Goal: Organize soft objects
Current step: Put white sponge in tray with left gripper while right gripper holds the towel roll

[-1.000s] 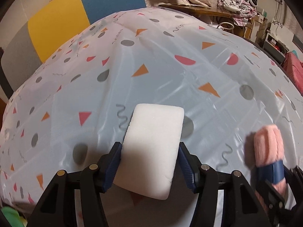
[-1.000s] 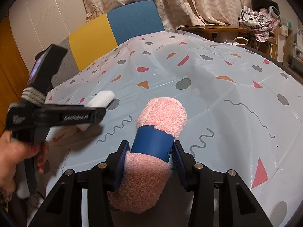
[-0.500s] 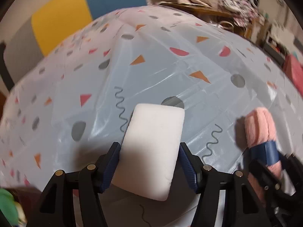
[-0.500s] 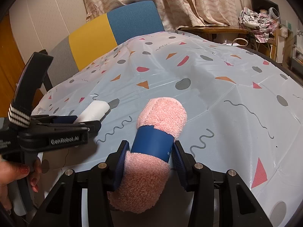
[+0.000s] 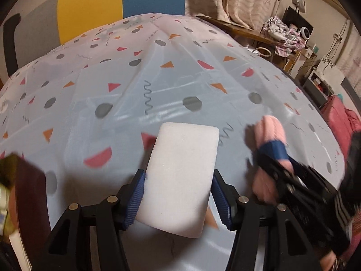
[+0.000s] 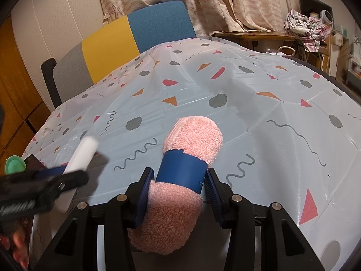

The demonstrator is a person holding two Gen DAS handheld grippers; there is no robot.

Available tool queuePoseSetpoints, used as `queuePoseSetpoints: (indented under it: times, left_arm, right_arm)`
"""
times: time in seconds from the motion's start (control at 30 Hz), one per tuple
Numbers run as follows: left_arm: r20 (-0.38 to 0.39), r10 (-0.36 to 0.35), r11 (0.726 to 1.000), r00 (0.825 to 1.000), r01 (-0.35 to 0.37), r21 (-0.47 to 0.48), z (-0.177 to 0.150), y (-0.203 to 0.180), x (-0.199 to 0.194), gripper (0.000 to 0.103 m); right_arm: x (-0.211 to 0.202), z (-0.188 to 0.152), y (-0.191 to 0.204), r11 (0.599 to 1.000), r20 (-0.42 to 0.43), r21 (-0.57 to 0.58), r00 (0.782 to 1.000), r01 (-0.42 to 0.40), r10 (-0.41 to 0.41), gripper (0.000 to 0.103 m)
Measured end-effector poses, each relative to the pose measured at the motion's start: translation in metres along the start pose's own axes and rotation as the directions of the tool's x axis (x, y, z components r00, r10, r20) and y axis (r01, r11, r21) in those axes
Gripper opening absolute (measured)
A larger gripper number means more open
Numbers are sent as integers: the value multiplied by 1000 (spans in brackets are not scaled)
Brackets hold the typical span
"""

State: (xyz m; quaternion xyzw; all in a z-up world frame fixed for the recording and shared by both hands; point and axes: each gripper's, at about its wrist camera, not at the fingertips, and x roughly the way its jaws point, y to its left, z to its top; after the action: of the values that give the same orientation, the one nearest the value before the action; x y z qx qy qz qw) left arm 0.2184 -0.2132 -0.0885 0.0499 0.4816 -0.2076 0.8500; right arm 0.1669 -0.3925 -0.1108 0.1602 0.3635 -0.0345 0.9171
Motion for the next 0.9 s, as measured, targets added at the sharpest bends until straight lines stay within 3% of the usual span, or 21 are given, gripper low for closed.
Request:
queuePoseSetpoints:
  times: [0.37,0.9]
  left_arm:
    - [77,-104,990,992,110,-88,-62,10,-68,58]
    - [254,-23,980,967,72,-185,-119,86,-174,58]
  right_arm:
    - [1,0,2,1000,-2,-15,1000,18,-18,47]
    - [1,0,7,998,-6,-40,999,51,-52,48]
